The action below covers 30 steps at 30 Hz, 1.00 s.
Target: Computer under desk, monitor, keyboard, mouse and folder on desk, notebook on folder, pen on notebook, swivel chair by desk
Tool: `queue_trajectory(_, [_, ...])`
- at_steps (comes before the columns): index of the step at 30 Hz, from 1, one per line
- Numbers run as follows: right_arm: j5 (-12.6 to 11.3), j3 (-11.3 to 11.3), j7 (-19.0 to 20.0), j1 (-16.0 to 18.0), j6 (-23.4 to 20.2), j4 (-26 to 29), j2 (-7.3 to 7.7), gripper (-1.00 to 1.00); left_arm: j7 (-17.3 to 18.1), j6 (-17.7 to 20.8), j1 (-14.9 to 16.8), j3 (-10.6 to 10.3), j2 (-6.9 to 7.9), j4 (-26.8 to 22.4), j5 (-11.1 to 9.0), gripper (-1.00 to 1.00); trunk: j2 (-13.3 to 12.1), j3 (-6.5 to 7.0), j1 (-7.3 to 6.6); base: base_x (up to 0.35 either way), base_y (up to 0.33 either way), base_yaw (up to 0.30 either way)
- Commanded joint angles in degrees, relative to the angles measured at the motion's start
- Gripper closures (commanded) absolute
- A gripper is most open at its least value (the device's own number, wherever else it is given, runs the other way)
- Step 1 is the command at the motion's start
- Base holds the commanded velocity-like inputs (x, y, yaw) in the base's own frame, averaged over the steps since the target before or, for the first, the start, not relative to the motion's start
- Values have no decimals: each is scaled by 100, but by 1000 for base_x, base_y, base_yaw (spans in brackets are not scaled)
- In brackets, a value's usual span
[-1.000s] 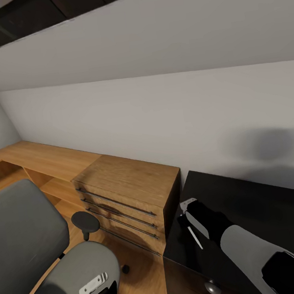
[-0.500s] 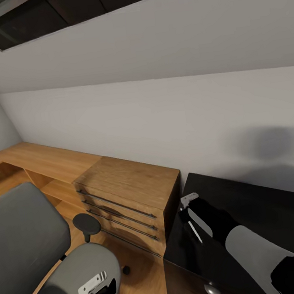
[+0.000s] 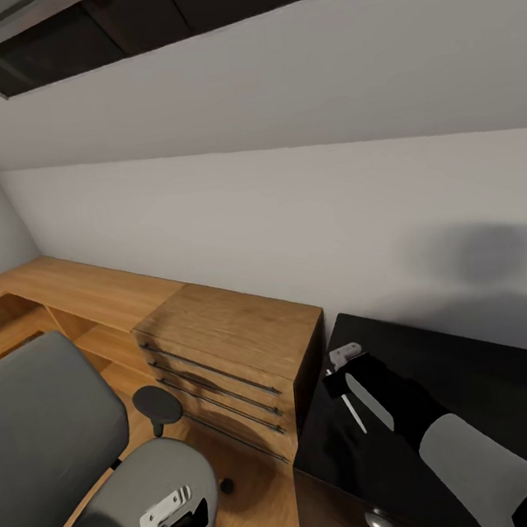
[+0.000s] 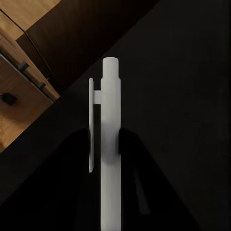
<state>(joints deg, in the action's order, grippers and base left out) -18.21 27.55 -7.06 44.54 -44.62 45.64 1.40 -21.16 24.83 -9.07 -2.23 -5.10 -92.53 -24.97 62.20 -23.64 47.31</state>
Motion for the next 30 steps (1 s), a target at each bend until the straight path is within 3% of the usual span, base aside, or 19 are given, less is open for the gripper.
queue_trajectory(1, [-68,28,-52,5,-17,10,10,100,-47,-15,1,-5,0,-11,-60,-100,-37,13,-22,0,0,0])
queue_trajectory(6, [-68,24,-50,2,-20,66,25,100,-39,-341,2,-5,0,-11,-60,-100,-238,103,-132,0,0,0])
queue_trajectory(12, [-68,-14,-50,1,-50,90,26,100,-36,-400,2,-5,0,-11,-60,-100,-479,211,-263,0,0,0])
queue_trajectory(17, [-68,-273,-53,-4,-87,129,27,100,-44,-408,2,2,0,-11,-60,-100,-679,300,-373,0,0,0])
queue_trajectory(21, [-68,-318,-52,-5,-109,141,27,100,-46,-409,2,3,0,-11,-60,-100,-840,372,-461,-7,0,0])
queue_trajectory(30, [-63,-339,-50,-7,-240,147,18,100,-43,-409,2,5,0,-10,-69,-100,-1201,534,-659,-298,0,0])
